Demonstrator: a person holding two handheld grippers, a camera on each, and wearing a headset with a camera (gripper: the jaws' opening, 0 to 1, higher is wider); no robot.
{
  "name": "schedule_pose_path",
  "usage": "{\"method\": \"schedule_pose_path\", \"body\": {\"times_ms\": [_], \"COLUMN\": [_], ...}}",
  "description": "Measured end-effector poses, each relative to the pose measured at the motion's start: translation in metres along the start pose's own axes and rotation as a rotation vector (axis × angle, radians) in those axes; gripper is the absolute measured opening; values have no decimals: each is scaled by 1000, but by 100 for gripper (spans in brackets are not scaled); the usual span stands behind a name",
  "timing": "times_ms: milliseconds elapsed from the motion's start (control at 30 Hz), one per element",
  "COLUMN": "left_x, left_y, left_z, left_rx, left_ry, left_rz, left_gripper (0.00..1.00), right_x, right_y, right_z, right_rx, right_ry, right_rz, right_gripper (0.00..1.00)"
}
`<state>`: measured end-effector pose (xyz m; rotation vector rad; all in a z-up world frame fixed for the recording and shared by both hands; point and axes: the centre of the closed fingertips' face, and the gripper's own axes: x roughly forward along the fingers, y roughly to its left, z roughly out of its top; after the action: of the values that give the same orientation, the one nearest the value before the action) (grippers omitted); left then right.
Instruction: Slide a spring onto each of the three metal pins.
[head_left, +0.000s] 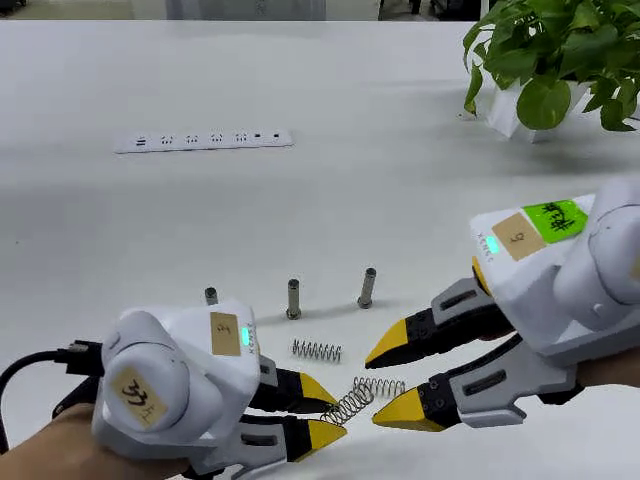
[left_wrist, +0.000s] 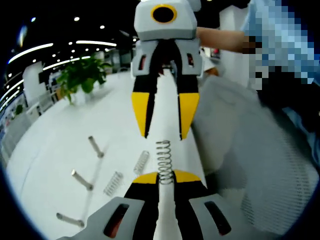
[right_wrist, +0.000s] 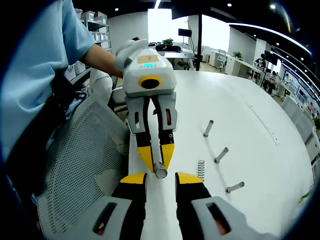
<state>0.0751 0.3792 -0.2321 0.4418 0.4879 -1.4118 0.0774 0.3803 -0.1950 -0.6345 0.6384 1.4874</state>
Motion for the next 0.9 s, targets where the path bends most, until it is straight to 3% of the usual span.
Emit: {"method": "schedule_pose_path", "body": {"times_ms": [333,900], "left_x": [0,3], "left_y": [-1,-3], "left_z": [2,7], "left_rx": [18,31], "left_ry": [4,-6], "left_rz": [-6,-16], "left_gripper": [10,10], "right_x": [19,24], "right_y": [6,8], "right_z": [0,-7], "right_rx": [-28,-42], "right_ry": [23,55], "right_rz": [59,77], "right_gripper": [19,13]}}
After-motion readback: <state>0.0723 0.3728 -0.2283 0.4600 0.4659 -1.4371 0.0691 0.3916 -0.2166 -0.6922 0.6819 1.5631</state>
